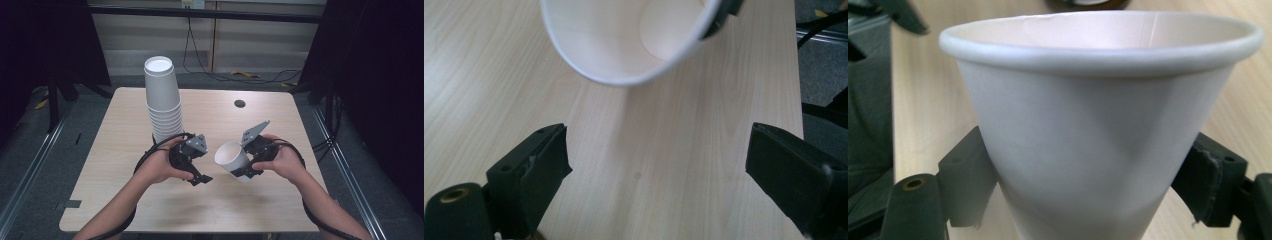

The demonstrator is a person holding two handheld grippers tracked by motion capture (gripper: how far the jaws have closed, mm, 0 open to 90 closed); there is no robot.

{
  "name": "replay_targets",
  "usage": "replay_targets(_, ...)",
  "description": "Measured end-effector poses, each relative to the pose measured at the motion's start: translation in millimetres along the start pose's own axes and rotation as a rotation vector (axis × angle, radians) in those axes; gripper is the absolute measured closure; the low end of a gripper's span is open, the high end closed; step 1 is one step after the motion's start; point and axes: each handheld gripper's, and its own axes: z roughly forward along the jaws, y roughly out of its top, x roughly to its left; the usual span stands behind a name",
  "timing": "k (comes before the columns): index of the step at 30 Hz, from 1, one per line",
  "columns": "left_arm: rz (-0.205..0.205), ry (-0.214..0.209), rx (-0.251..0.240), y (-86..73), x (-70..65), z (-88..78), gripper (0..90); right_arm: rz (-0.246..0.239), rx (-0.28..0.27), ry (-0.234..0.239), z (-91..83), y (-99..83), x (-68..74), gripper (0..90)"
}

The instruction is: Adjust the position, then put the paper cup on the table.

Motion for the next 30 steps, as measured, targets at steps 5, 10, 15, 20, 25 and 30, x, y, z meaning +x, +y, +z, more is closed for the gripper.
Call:
replay_targets(5, -0.005, -0.007, 0.014, -4.8, -2.3, 6.3, 10.0, 0.048, -0.048, -0.049, -2.2, -1.6, -5.9, 19.8)
replay_targets(10, -0.021, -0.005, 0.041, -13.0, -3.0, 14.2, 11.9, 0.09, -0.112, -0.109, -5.8, -2.5, -15.5, 19.6)
replay_targets(15, -0.029, 0.002, 0.058, -19.3, -5.2, 18.9, 13.0, 0.119, -0.135, -0.137, -2.8, -3.0, -20.2, 19.4)
replay_targets(20, -0.039, -0.004, 0.068, -27.9, -7.8, 22.7, 15.0, 0.15, -0.171, -0.16, 4.2, -1.9, -25.9, 19.3)
replay_targets(25, -0.05, -0.008, 0.063, -33.9, -7.8, 23.7, 15.1, 0.169, -0.184, -0.175, 16.2, 1.3, -30.9, 19.1)
replay_targets(30, -0.054, -0.012, 0.072, -38.6, -8.0, 26.2, 15.3, 0.188, -0.205, -0.201, 25.0, 4.1, -36.4, 18.9)
